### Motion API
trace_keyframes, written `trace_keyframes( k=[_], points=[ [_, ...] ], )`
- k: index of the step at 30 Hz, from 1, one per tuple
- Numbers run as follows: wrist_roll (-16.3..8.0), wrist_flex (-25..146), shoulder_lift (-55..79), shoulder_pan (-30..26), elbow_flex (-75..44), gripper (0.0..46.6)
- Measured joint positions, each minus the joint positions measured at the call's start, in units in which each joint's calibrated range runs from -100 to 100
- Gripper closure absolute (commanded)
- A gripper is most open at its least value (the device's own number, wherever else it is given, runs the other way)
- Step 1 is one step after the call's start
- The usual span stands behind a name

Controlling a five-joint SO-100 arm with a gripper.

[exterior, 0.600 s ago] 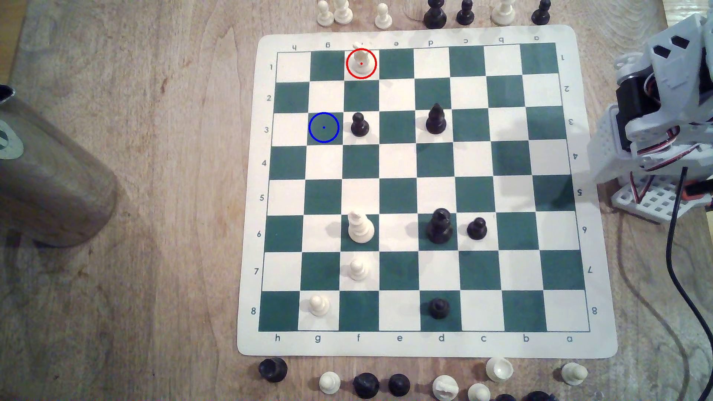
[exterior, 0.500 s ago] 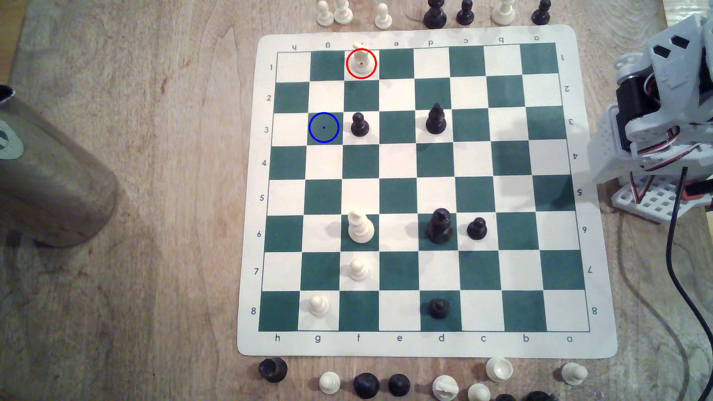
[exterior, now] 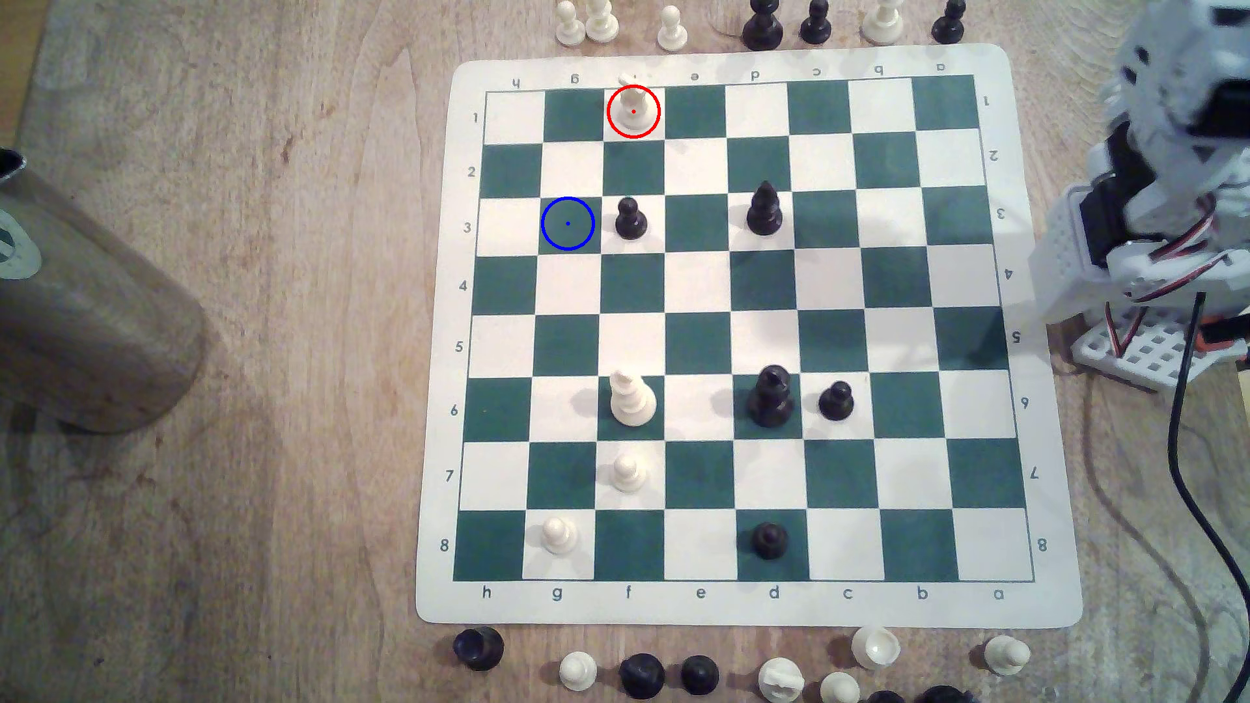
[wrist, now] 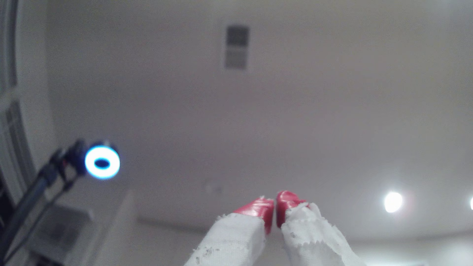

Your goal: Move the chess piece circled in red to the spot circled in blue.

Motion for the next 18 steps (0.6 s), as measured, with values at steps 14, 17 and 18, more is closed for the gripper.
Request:
trace_keyframes(
  k=[14,17,18],
  points=[
    [-0.1,68.2,0.0,4.6,-24.6,46.4],
    [-0.5,84.5,-0.1,9.3,-28.6,44.1],
    [-0.5,88.7,-0.1,10.5,-29.1,44.4]
  ],
)
